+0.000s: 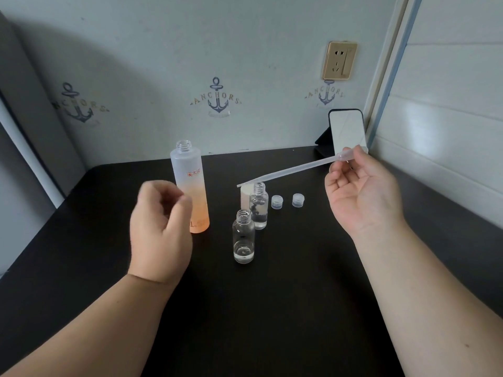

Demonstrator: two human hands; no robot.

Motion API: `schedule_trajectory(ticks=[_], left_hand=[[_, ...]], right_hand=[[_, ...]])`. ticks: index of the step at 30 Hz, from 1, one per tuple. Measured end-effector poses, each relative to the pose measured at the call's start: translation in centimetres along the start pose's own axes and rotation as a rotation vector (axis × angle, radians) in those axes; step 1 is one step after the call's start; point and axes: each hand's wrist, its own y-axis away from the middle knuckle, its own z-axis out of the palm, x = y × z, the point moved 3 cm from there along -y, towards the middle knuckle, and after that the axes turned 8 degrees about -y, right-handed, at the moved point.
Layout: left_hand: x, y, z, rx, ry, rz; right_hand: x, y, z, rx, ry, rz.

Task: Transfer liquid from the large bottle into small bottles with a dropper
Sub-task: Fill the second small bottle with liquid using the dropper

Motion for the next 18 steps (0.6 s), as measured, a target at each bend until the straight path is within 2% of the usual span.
schedule_trajectory(ticks=[3, 8, 12, 18], left_hand=[[-0.8, -0.5, -0.1, 0.088, -0.031, -0.107], [-2.7, -1.2, 1.5, -0.096, -0.092, -0.270], [-3.3, -1.3, 2.2, -0.201, -0.177, -0.269], [-3.3, -1.2, 2.1, -0.214, -0.250, -0.258]], right_hand=[[0.0, 0.0, 0.0, 0.003, -0.010, 0.004], [0.0, 0.0, -0.1, 0.030, -0.027, 0.011], [0.0, 0.0, -0.1, 0.032, -0.020, 0.006], [0.1, 0.0, 0.0, 0.019, -0.032, 0.008]])
